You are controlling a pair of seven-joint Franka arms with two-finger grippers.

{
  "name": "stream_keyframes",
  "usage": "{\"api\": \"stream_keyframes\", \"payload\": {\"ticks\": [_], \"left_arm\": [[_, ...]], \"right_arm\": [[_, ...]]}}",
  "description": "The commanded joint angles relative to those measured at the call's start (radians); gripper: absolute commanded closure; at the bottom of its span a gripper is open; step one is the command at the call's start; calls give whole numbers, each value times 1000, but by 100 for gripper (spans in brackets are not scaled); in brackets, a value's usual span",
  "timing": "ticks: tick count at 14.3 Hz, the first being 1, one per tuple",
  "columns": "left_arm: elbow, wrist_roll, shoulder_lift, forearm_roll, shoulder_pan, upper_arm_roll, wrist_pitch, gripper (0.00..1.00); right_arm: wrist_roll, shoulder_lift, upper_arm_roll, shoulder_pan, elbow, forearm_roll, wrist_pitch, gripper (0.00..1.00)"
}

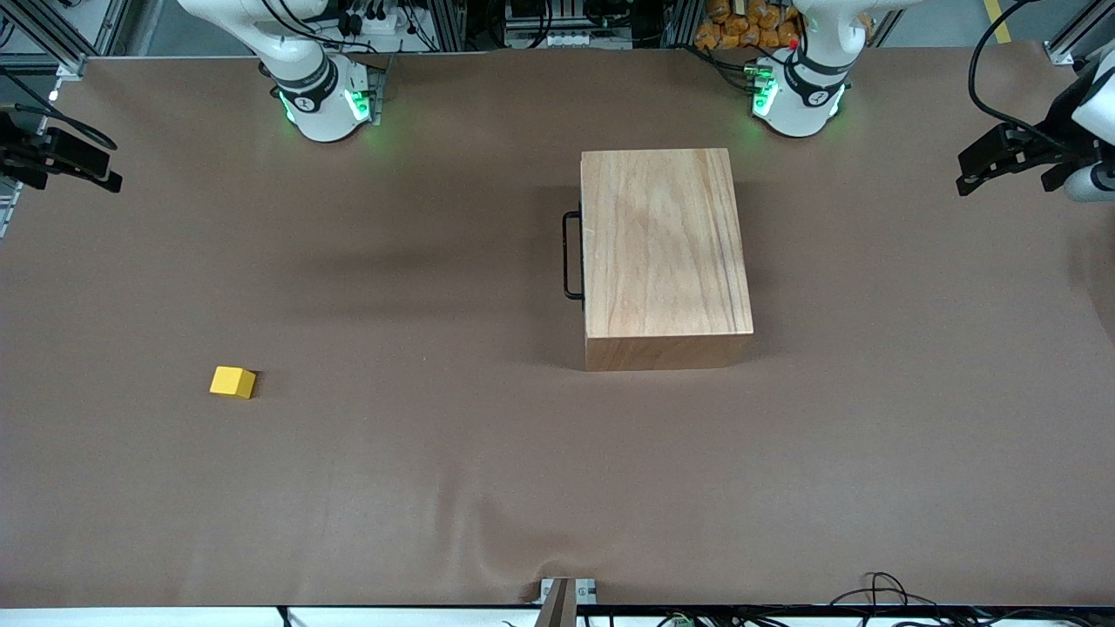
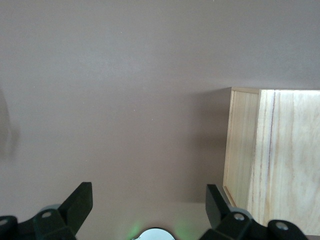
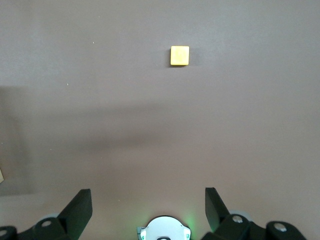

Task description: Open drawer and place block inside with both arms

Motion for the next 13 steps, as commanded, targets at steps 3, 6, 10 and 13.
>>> {"api": "stream_keyframes", "payload": {"ticks": [3, 6, 10, 13], "left_arm": [[24, -1, 15, -14, 3, -3, -18, 0], [12, -2, 4, -14, 6, -3, -20, 0], [8, -4, 5, -14, 11, -3, -17, 0], [12, -10, 10, -14, 1, -3, -12, 0]], "right_arm": [[16, 3, 4, 2, 21, -18, -9, 0], [17, 4, 6, 7, 21, -17, -9, 0], [16, 4, 4, 5, 22, -20, -9, 0], [14, 6, 6, 8, 33, -14, -10, 0]]}}
